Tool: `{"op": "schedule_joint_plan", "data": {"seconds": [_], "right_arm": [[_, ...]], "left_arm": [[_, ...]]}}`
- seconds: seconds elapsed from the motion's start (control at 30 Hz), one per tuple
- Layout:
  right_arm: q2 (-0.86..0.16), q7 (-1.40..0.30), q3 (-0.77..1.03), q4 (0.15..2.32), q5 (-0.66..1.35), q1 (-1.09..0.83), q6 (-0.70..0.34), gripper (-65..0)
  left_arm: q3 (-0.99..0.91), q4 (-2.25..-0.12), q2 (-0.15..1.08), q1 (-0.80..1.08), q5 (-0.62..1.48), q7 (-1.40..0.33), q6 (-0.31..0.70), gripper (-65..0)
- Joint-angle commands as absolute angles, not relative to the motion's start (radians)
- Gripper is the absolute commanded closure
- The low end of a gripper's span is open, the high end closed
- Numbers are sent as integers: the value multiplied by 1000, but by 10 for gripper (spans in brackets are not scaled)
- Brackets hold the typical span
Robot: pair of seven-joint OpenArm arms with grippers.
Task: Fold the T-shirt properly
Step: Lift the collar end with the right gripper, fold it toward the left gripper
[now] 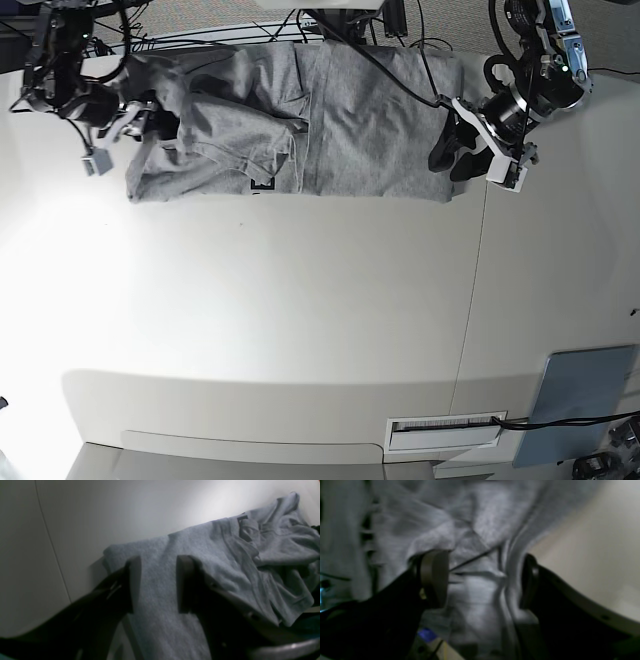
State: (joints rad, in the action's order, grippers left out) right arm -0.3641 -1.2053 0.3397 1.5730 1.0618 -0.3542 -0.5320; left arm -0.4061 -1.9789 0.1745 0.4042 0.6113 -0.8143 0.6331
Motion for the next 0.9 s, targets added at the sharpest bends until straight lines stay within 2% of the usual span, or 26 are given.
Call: {"op": "schedule_joint_plan", "data": {"seconds": [0.0,0.33,0.6,0.67,0.87], "right_arm": [[-368,-1262,325,1575,1039,-363,-519,-391],[-360,-1255,260,1575,1034,-363,-496,-390],[-360,-1176,179,1575,963,-363,-495,-384],[-357,-1172,178,1575,963,-363,-495,-320],[-358,-1155,179,1575,934,-363,-497,-54]], "left_arm": [[-408,-1996,180,402,628,-796,636,-241],[-408,-1996,180,402,628,-796,636,-241],[-408,-1996,180,402,629,-796,636,-241],[-408,-1996,180,402,628,-796,636,-241],[-408,-1996,180,402,628,-796,636,-241]]}}
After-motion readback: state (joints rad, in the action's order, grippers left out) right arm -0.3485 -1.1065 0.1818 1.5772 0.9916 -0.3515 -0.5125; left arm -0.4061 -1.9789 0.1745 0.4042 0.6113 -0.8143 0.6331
